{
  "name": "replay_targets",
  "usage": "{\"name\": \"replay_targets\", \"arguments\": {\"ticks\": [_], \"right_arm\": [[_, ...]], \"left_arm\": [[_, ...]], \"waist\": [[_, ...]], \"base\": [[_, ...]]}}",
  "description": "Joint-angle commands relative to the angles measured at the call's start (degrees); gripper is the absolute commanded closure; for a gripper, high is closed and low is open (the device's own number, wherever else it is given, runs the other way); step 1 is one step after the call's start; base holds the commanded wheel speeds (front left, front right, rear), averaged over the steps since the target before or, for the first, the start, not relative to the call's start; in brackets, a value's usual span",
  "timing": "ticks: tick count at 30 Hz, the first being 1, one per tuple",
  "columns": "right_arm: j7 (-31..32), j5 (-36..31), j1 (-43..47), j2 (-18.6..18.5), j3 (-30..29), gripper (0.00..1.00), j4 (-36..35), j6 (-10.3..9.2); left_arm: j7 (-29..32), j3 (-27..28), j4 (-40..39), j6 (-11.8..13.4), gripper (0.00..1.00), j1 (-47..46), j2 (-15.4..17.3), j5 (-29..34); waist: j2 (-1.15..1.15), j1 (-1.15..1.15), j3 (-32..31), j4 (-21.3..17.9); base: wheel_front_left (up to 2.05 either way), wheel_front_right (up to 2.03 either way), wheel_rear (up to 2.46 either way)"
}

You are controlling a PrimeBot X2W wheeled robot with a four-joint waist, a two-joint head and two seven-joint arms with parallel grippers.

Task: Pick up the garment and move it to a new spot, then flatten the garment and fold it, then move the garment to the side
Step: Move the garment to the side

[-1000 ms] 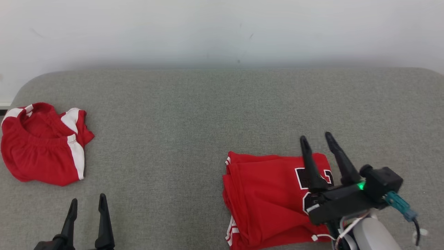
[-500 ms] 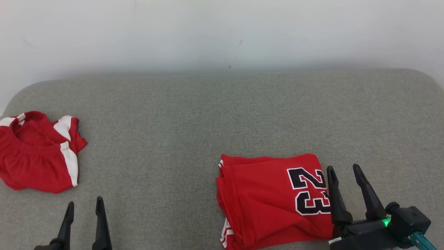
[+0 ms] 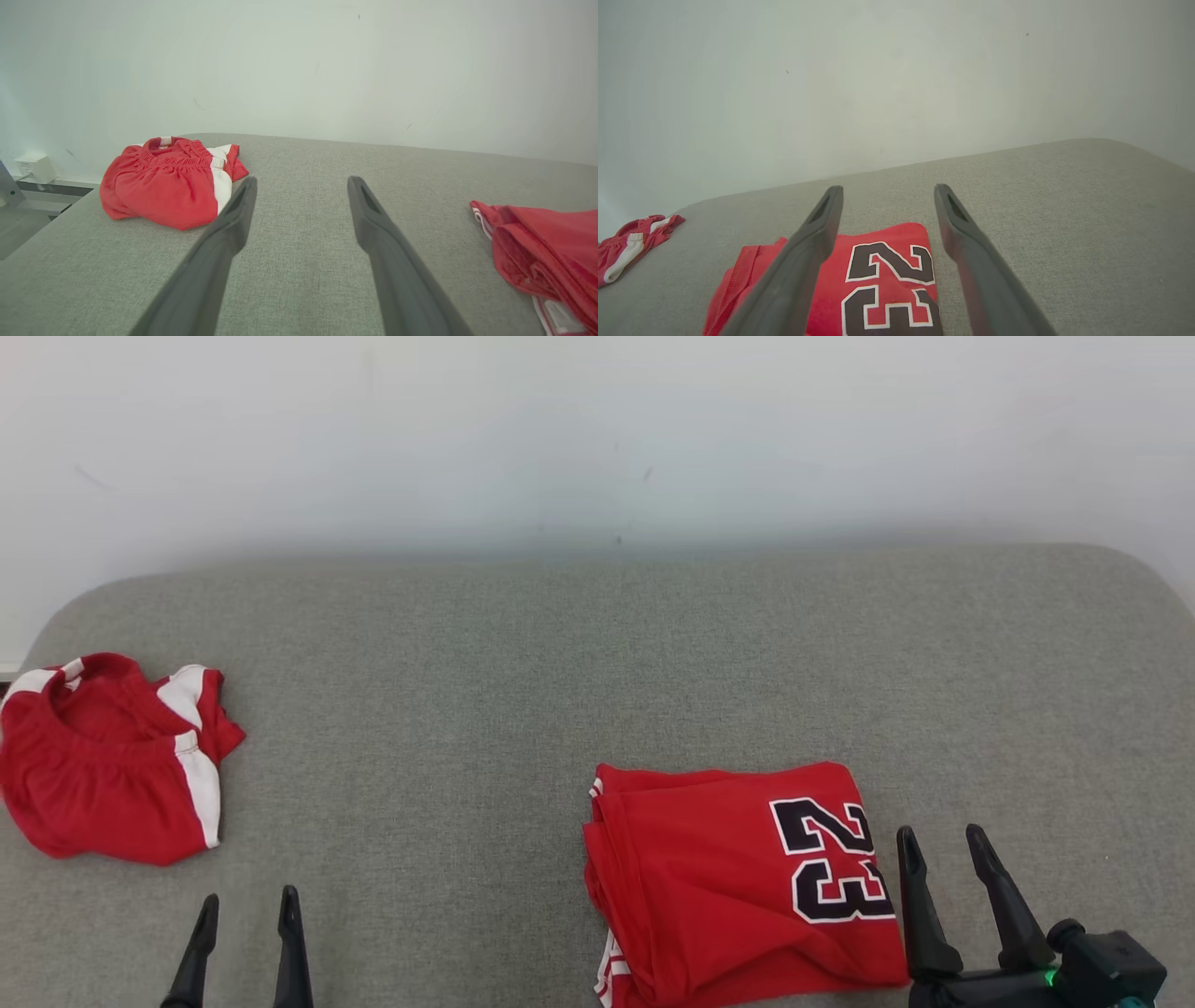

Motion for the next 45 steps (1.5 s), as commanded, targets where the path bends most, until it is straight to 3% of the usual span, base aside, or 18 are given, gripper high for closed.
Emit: {"name": "replay_targets", "arguments": {"ticks": [1,7,45], "right_arm": [[-0.3,-0.4,0.9,-0.2,-0.2,0.0,0.4,-0.14],[-0.3,-0.8,1.8,-0.3,-0.7,0.0,1.7,-0.14],[-0.3,-1.3,0.6,-0.5,0.1,0.0,6.2,-0.14]], "left_arm": [[-0.2,-0.3,0.0,0.1,0.0,1.0,0.6,0.7],[-0.2,-1.1,0.2,0.1,0.0,2.3,2.2,2.1],[0.8,-3.3,-0.5,1.4,0.0,3.6,3.9,0.8]], "waist": [[0.0,0.01,-0.6,0.4],[0.0,0.01,-1.9,0.9],[0.0,0.01,-2.6,2.1]], "base": [[0.0,0.0,0.0],[0.0,0.0,0.0],[0.0,0.0,0.0]]}}
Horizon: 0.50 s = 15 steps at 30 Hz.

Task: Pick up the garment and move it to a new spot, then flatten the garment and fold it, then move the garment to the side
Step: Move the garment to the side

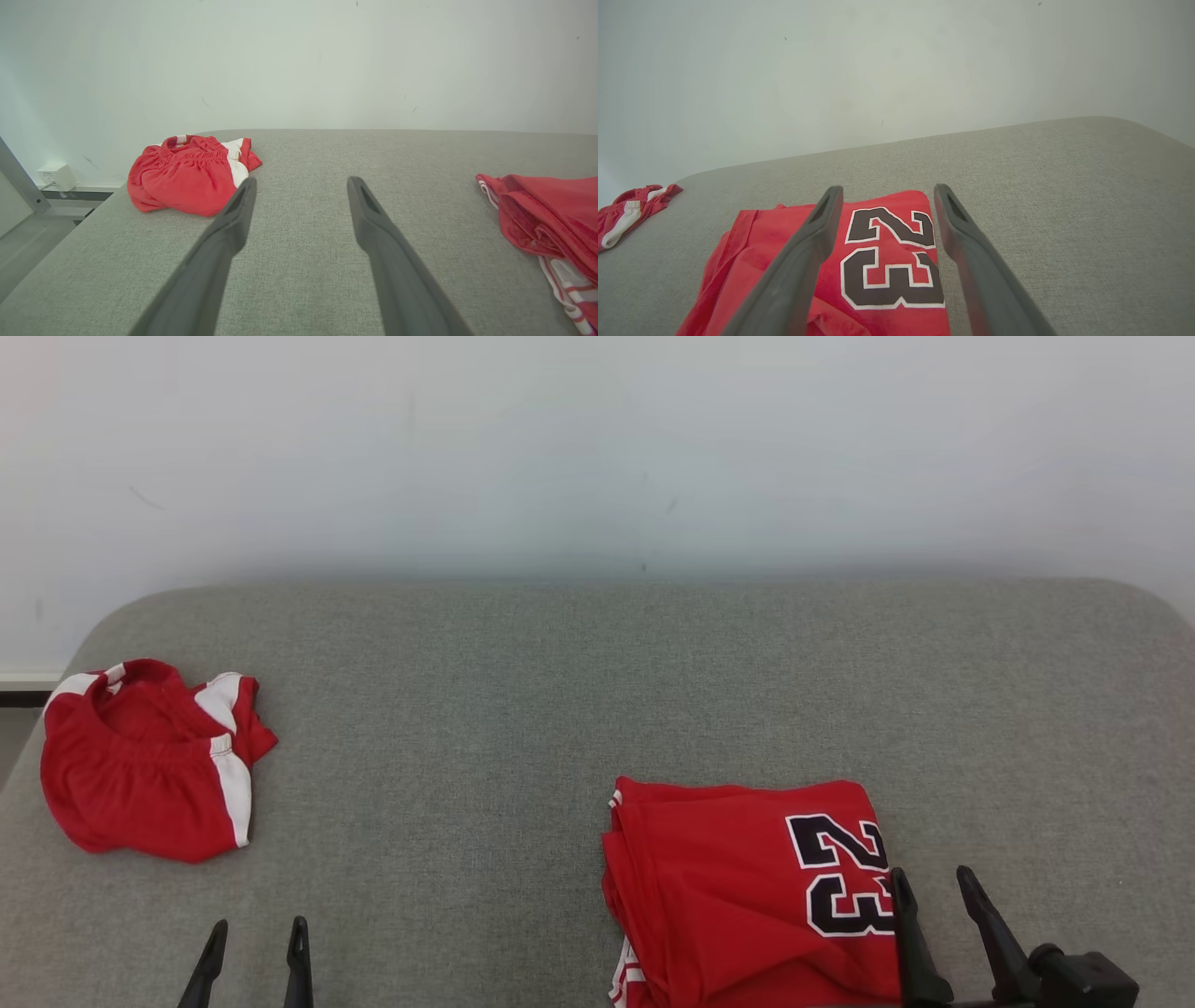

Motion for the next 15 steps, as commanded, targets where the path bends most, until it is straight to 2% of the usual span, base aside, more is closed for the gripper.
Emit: {"name": "replay_targets", "arguments": {"ticks": [1,15], "right_arm": [[-0.2,-0.6,-0.9,-0.5,0.4,0.0,0.3,-0.14],[6.0,-0.8,-12.8,-3.8,1.2,0.0,9.7,-0.14]], "left_arm": [[-0.2,0.0,-0.2,0.2,0.0,0.5,0.3,-0.5],[-0.7,-1.1,0.9,0.3,0.0,-2.7,0.3,-1.0]], "waist": [[0.0,0.0,0.1,0.0],[0.0,0.0,3.2,1.6]], "base": [[0.0,0.0,0.0],[0.0,0.0,0.0]]}}
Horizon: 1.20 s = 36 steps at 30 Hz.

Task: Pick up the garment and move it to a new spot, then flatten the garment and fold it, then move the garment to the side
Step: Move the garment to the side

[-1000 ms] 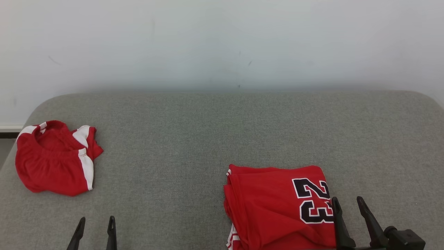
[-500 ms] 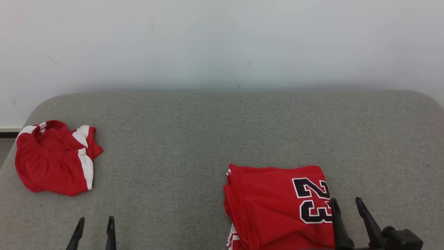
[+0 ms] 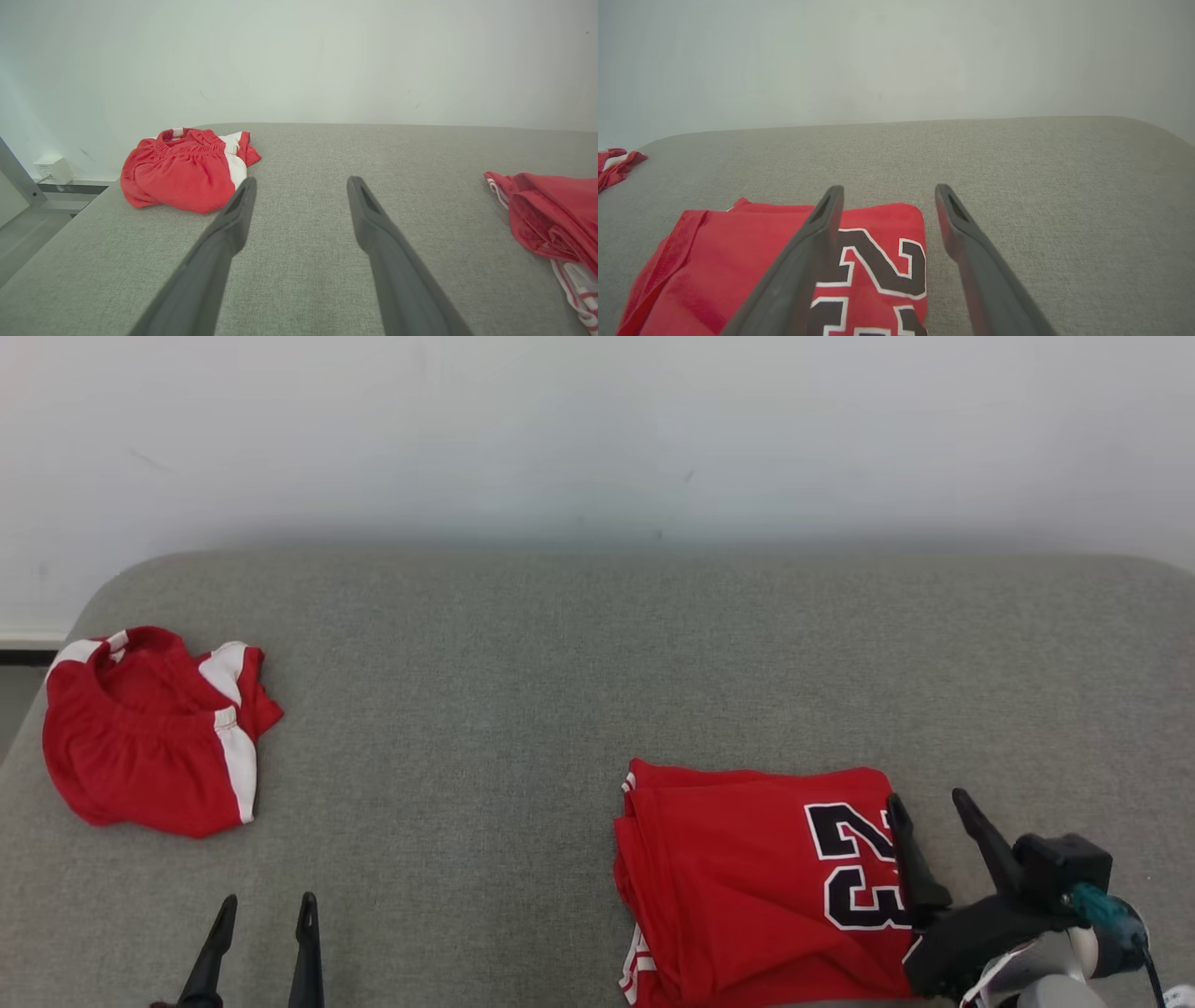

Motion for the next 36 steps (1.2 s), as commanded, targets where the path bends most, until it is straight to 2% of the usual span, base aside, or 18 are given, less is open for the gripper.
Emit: {"name": "replay_targets", "arguments": {"ticks": [1,9,15,21,22,23,30,36], "right_arm": [[0.6,0.0,-1.2,-0.7,0.0,0.0,1.3,-0.14],[1.5,0.8,-5.6,-2.6,0.4,0.0,10.9,-0.14],[1.1,1.9,-6.7,-1.9,1.7,0.0,16.9,-0.14],[2.8,3.8,-6.7,-0.7,6.1,0.0,21.7,-0.12],[2.6,4.3,-6.8,-0.6,6.8,0.57,22.0,-0.03],[2.6,4.8,-7.0,-0.7,7.3,1.0,22.4,-0.01],[1.1,7.0,-12.8,-3.0,9.5,1.0,21.6,-0.09],[2.6,7.8,-20.9,-5.4,11.5,1.0,21.5,-0.09]], "left_arm": [[-0.3,-0.2,0.2,0.0,0.0,-1.0,0.2,-0.3],[-0.6,-0.7,1.3,-0.2,0.0,-3.2,0.1,-0.3],[-0.7,-0.7,1.6,-0.3,0.0,-4.1,0.3,-0.5],[-0.7,-0.4,1.5,-0.1,0.0,-4.7,0.2,-0.3],[-0.7,-0.5,1.5,0.0,0.0,-4.8,0.1,-0.3],[-0.7,-0.4,1.5,0.0,0.0,-4.9,0.1,-0.3],[-0.7,-0.4,1.0,-0.1,0.0,-5.4,-0.3,-0.3],[-0.7,-0.4,-0.6,-0.2,0.0,-6.8,-0.9,-0.4]], "waist": [[0.0,0.0,1.2,0.8],[0.0,0.0,3.7,1.9],[0.0,0.0,4.9,2.0],[0.0,0.0,5.3,1.6],[0.0,0.0,5.3,1.5],[0.0,0.0,5.3,1.5],[0.0,0.0,6.0,1.2],[0.0,0.0,9.5,1.3]], "base": [[0.0,0.0,0.0],[0.0,0.0,0.0],[0.0,0.0,0.0],[0.0,0.0,0.0],[0.0,0.0,0.0],[0.0,0.0,0.0],[0.0,0.0,0.0],[0.0,0.0,0.0]]}}
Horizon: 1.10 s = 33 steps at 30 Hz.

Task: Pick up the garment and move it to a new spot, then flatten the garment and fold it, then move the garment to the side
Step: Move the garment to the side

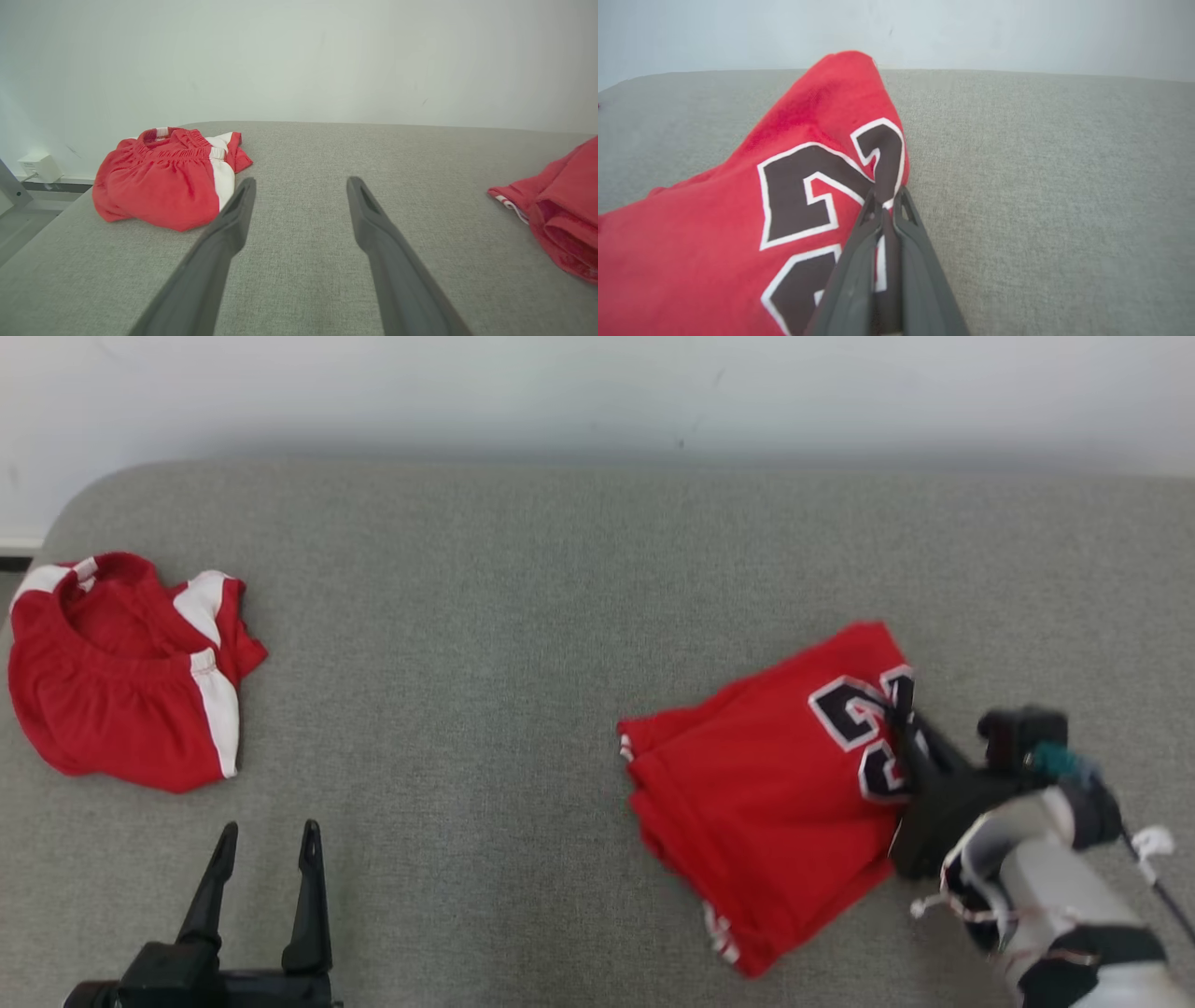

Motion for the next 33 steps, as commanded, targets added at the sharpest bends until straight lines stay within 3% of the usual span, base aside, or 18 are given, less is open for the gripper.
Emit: {"name": "replay_targets", "arguments": {"ticks": [1,10,23,33], "right_arm": [[0.5,0.5,-3.0,-1.4,0.1,1.0,0.3,-0.02],[0.6,0.4,-13.1,-7.2,0.3,1.0,2.1,-0.02],[-0.5,0.5,-28.3,-15.8,0.5,1.0,4.0,-0.02],[-0.5,-1.0,-36.7,-20.1,1.8,1.0,6.0,-0.02]], "left_arm": [[-0.2,0.0,-0.6,-0.2,0.0,-1.4,-0.2,0.0],[-0.2,-0.7,-5.4,-0.7,0.0,-5.7,0.2,1.2],[-0.2,2.0,-14.3,-1.0,0.0,-9.6,6.6,2.9],[2.3,5.6,-21.2,-0.1,0.0,-7.3,10.5,2.6]], "waist": [[0.0,-0.01,2.6,0.0],[0.0,-0.01,10.8,-1.0],[0.0,-0.01,24.6,-13.5],[0.0,-0.01,28.9,-18.4]], "base": [[0.0,0.0,0.0],[0.0,0.0,0.0],[0.0,0.0,0.0],[0.0,0.0,0.0]]}}
